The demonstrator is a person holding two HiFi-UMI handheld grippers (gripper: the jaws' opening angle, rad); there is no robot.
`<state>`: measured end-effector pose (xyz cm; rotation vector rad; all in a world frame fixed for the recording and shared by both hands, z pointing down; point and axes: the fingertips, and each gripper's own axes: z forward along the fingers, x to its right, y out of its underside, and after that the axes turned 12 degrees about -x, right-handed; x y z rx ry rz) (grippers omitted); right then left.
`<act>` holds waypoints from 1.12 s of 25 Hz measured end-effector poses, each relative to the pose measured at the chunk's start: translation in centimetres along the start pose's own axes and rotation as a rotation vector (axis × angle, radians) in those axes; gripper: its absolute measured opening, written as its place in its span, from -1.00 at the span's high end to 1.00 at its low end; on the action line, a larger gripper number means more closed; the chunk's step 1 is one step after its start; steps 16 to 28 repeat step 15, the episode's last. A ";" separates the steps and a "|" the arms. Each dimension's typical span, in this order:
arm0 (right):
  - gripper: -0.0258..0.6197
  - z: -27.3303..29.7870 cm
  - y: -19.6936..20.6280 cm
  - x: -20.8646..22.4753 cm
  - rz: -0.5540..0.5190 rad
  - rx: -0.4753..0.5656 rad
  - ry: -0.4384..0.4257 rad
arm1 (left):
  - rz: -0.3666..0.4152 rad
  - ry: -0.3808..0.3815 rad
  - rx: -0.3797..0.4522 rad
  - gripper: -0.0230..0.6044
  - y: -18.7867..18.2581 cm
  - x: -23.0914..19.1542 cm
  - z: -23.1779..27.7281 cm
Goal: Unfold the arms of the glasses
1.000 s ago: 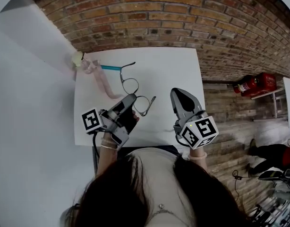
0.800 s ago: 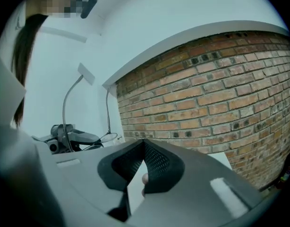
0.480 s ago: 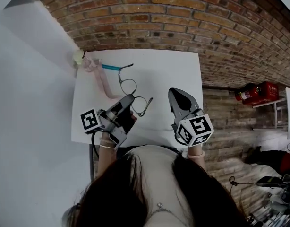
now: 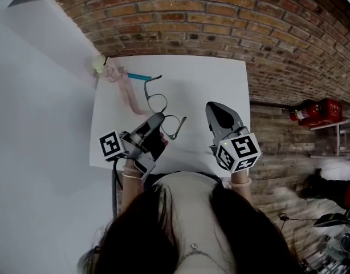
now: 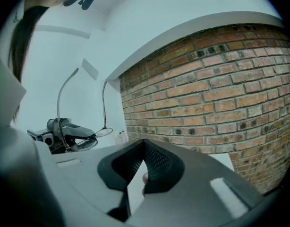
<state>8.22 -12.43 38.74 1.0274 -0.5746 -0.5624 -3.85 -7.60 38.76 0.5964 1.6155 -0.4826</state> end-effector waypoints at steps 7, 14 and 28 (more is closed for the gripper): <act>0.91 0.5 -0.7 -1.6 0.013 0.015 0.037 | -0.003 -0.002 -0.020 0.85 -1.5 0.6 -1.4; 0.91 1.2 -1.1 -2.4 0.019 0.018 0.070 | -0.007 -0.004 -0.059 0.85 -2.5 0.8 -1.7; 0.91 1.2 -1.2 -2.5 0.019 0.019 0.072 | -0.007 -0.004 -0.063 0.85 -2.6 0.8 -1.8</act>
